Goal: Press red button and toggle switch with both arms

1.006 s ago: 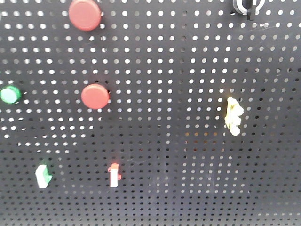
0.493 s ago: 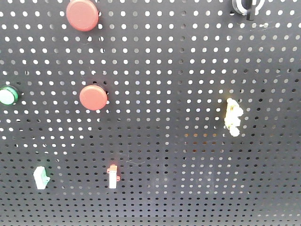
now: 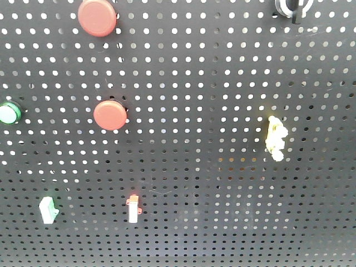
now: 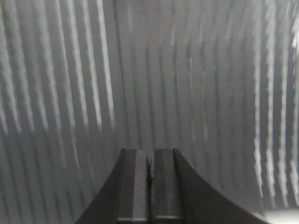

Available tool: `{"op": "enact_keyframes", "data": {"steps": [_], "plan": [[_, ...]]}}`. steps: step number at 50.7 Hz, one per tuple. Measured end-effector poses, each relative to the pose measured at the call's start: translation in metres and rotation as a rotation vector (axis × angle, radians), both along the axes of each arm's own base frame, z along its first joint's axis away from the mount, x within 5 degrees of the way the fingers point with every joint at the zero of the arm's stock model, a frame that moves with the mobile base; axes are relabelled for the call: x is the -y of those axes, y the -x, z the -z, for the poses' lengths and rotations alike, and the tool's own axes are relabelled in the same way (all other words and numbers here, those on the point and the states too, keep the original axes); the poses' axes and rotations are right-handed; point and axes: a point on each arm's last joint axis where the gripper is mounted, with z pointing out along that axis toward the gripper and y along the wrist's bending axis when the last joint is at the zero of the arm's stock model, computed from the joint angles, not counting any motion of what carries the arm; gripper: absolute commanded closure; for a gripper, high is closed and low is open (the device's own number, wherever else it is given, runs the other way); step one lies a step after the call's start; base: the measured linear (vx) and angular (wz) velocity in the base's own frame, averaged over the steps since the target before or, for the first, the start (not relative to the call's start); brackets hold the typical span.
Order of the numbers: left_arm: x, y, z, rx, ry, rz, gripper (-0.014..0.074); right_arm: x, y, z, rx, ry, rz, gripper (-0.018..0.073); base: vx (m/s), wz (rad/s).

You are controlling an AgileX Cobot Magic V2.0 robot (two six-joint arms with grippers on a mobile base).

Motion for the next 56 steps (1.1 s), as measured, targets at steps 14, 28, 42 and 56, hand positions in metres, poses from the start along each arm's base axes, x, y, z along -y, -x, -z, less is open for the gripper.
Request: {"op": "enact_keyframes", "data": {"steps": [14, 28, 42, 56], "plan": [[0.0, 0.006, -0.105, -0.038, -0.021, -0.001, 0.0595, 0.0, 0.016, -0.11, 0.049, 0.064, 0.03, 0.0562, 0.0, 0.0], [0.005, -0.044, -0.209, -0.201, -0.08, -0.005, 0.0595, 0.002, -0.016, -0.171, -0.051, 0.001, 0.009, 0.0562, 0.0, 0.0], [0.018, -0.089, -0.238, -0.312, 0.017, 0.113, 0.0595, -0.001, -0.035, -0.166, -0.156, -0.144, -0.055, 0.0562, 0.0, 0.0], [0.082, -0.107, -0.266, -0.341, -0.459, 0.561, 0.0595, -0.001, -0.035, -0.165, -0.163, -0.151, -0.058, 0.0562, 0.0, 0.0]]}}
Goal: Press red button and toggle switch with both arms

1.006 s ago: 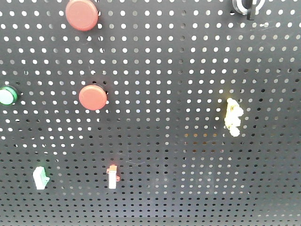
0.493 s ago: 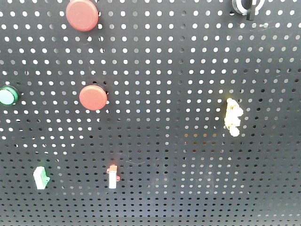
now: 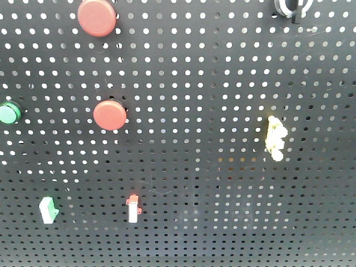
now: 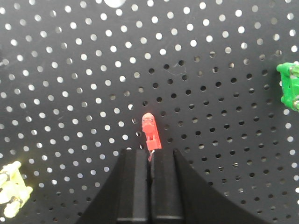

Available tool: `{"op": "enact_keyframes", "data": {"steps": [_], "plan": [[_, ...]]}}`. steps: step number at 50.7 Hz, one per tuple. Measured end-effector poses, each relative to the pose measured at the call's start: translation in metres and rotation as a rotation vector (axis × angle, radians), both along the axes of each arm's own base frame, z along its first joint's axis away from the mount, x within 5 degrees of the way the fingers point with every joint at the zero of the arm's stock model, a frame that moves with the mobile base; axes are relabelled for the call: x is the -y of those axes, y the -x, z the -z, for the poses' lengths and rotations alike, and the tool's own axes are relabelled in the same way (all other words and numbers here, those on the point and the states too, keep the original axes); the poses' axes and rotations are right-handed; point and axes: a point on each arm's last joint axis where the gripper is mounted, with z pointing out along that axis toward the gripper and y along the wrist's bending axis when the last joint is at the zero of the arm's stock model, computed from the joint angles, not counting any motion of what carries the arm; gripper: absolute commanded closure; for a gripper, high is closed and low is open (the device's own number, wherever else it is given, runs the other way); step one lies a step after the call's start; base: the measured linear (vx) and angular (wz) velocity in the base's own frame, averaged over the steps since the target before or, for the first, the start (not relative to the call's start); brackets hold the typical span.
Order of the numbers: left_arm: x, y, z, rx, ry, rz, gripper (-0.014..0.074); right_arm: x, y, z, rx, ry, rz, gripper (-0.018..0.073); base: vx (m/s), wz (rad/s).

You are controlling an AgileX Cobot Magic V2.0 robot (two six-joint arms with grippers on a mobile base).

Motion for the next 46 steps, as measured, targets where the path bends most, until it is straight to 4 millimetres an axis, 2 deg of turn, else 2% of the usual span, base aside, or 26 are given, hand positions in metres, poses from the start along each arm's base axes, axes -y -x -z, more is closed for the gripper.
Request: {"op": "enact_keyframes", "data": {"steps": [3, 7, 16, 27, 46], "plan": [[0.016, -0.003, -0.006, -0.003, -0.027, 0.125, 0.0595, 0.0, -0.001, 0.0, -0.004, 0.0, 0.0, 0.0562, 0.0, 0.0], [0.031, -0.011, -0.014, 0.006, -0.029, 0.21, 0.0595, 0.0, -0.004, 0.002, -0.018, -0.001, -0.001, 0.0562, 0.0, 0.0], [0.045, -0.034, -0.026, 0.041, -0.007, 0.211, 0.0595, 0.0, -0.008, 0.005, -0.059, 0.0, -0.003, 0.0562, 0.0, 0.0], [0.052, -0.056, -0.026, 0.042, 0.005, 0.183, 0.0595, 0.0, -0.01, 0.006, -0.072, 0.001, -0.003, 0.0562, 0.0, 0.0], [0.053, -0.062, -0.025, 0.053, 0.02, 0.149, 0.0595, 0.0, -0.01, 0.006, -0.072, 0.002, -0.003, 0.0562, 0.0, 0.0]]}}
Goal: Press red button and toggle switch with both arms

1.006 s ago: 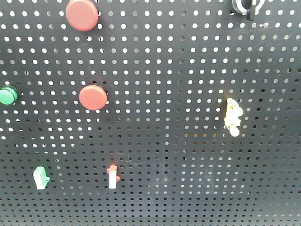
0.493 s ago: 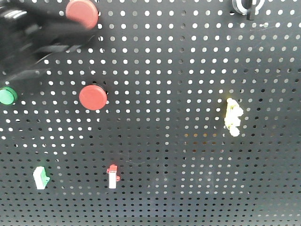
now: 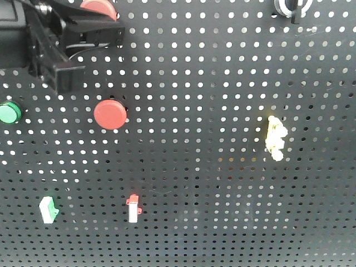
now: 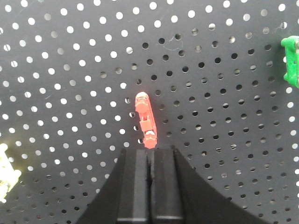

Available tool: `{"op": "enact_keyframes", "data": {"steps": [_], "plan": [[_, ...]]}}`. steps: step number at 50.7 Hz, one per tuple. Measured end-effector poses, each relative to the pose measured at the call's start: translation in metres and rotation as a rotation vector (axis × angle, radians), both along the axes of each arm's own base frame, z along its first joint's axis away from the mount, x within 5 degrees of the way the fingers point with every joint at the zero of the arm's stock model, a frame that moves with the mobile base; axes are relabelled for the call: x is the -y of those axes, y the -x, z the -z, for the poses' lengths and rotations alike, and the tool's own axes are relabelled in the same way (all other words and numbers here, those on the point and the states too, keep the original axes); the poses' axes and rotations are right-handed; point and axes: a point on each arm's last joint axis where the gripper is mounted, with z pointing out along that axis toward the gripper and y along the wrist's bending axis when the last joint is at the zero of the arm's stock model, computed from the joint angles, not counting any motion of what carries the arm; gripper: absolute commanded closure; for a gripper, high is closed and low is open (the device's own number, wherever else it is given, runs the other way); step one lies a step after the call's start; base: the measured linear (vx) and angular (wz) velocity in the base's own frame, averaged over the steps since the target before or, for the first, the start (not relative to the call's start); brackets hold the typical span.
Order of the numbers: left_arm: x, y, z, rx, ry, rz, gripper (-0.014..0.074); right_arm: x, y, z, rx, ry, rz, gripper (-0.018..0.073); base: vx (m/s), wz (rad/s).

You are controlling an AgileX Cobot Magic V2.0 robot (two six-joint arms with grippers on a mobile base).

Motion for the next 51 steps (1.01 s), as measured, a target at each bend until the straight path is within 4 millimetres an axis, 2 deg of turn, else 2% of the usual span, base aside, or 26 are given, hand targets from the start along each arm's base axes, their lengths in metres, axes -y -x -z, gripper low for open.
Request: {"op": "enact_keyframes", "data": {"steps": [17, 26, 33, 44, 51], "plan": [[0.005, -0.016, 0.014, -0.073, -0.035, -0.042, 0.0595, 0.0, 0.0, 0.0, 0.0, 0.029, 0.001, 0.0562, 0.0, 0.0], [0.0, -0.007, 0.01, -0.063, -0.048, -0.048, 0.0595, 0.0, 0.0, 0.0, -0.001, 0.068, 0.003, 0.0562, 0.0, 0.0], [-0.012, 0.015, 0.0, -0.036, -0.075, -0.043, 0.0595, 0.0, 0.0, 0.0, -0.001, 0.073, 0.003, 0.0562, 0.0, 0.0], [-0.032, 0.078, -0.025, 0.024, -0.046, 0.033, 0.0595, -0.001, 0.0, 0.004, -0.046, 0.049, -0.013, 0.0562, 0.0, 0.0], [-0.046, 0.11, -0.035, 0.06, -0.024, 0.041, 0.0595, -0.004, 0.0, 0.012, -0.129, 0.063, -0.042, 0.0562, 0.0, 0.0]]}}
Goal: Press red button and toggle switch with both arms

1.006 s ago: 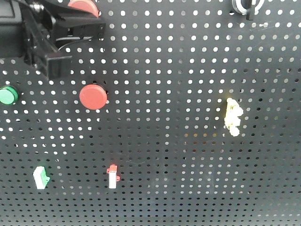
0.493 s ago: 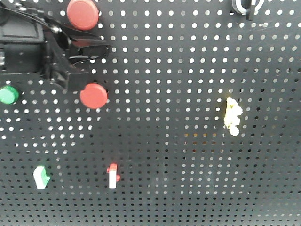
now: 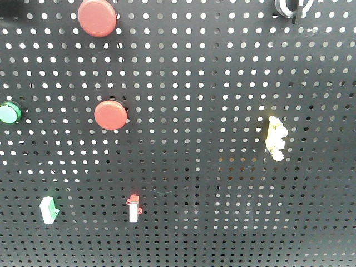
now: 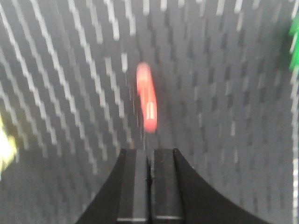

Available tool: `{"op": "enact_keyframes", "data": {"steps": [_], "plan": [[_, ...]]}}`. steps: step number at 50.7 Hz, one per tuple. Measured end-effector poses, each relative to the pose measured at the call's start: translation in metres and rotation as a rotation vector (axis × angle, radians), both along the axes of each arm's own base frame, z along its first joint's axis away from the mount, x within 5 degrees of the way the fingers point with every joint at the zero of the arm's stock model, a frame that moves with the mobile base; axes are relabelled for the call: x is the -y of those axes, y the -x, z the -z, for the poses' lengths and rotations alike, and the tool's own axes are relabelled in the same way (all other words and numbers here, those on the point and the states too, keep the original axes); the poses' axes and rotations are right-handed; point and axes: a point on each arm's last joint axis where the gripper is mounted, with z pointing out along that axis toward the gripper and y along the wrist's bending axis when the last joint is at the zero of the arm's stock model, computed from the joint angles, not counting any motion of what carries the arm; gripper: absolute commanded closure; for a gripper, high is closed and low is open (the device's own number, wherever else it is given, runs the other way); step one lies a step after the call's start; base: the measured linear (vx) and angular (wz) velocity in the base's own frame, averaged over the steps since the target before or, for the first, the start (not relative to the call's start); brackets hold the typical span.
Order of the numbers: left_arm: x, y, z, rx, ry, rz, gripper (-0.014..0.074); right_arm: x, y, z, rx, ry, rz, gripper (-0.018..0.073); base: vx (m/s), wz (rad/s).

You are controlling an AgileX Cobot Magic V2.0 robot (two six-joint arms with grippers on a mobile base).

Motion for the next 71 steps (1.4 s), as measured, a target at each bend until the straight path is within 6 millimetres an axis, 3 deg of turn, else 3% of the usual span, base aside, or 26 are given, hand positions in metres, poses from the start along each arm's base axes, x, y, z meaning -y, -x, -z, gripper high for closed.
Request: {"op": "enact_keyframes", "data": {"steps": [11, 24, 30, 42, 51, 58, 71], "plan": [[-0.02, 0.021, -0.004, -0.014, 0.033, -0.121, 0.0595, -0.015, 0.002, 0.003, -0.028, 0.072, -0.172, 0.0562, 0.0, 0.0], [-0.026, 0.012, 0.008, -0.109, 0.043, -0.231, 0.0595, -0.04, 0.001, -0.011, 0.136, 0.086, -0.461, 0.0562, 0.0, 0.0], [-0.024, 0.006, 0.016, -0.144, 0.031, -0.235, 0.0595, -0.045, -0.011, -0.03, 0.183, 0.088, -0.534, 0.0562, 0.0, 0.0], [-0.022, 0.0, 0.024, -0.17, 0.031, -0.24, 0.0595, -0.052, -0.043, -0.089, 0.226, 0.136, -0.652, 0.0562, 0.0, 0.0], [-0.022, -0.001, 0.022, -0.151, 0.051, -0.245, 0.0595, -0.056, -0.064, -0.112, 0.184, 0.132, -0.719, 0.0562, 0.0, 0.0], [-0.022, -0.001, 0.022, -0.149, 0.053, -0.245, 0.0595, -0.058, -0.072, -0.115, 0.158, 0.125, -0.745, 0.0562, 0.0, 0.0], [-0.022, -0.001, 0.02, -0.135, 0.065, -0.249, 0.0595, -0.08, -0.064, -0.115, 0.154, 0.121, -0.848, 0.0562, 0.0, 0.0]]}}
